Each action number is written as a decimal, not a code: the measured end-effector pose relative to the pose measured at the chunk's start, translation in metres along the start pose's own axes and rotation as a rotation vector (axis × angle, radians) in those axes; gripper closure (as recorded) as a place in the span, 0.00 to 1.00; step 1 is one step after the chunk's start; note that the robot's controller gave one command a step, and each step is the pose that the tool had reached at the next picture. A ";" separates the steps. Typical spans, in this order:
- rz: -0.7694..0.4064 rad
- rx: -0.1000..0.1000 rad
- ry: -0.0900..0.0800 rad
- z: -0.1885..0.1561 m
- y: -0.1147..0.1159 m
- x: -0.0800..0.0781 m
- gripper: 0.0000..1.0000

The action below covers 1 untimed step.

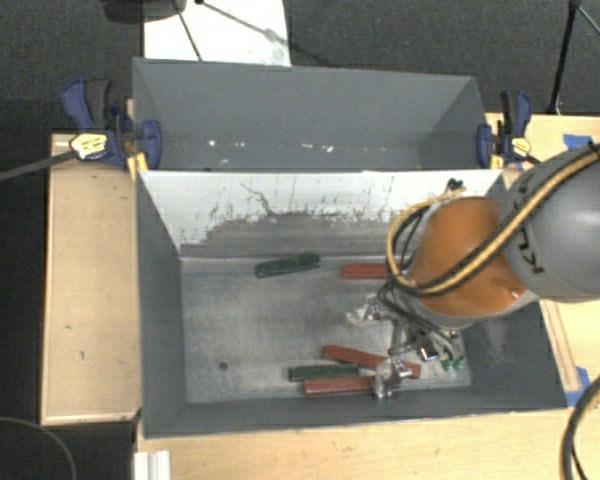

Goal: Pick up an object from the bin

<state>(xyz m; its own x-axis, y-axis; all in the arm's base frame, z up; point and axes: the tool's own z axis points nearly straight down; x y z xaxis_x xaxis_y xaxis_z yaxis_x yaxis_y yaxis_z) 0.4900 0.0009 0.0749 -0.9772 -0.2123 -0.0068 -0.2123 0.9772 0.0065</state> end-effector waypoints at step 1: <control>0.051 0.006 0.007 -0.003 0.000 0.008 1.00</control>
Offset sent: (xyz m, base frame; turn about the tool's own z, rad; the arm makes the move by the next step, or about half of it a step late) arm 0.0000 0.0000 0.0000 0.0000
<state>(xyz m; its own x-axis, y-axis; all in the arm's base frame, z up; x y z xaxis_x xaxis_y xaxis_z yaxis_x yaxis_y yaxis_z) 0.4820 -0.0011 0.0773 -0.9867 -0.1623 0.0002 -0.1623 0.9867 0.0004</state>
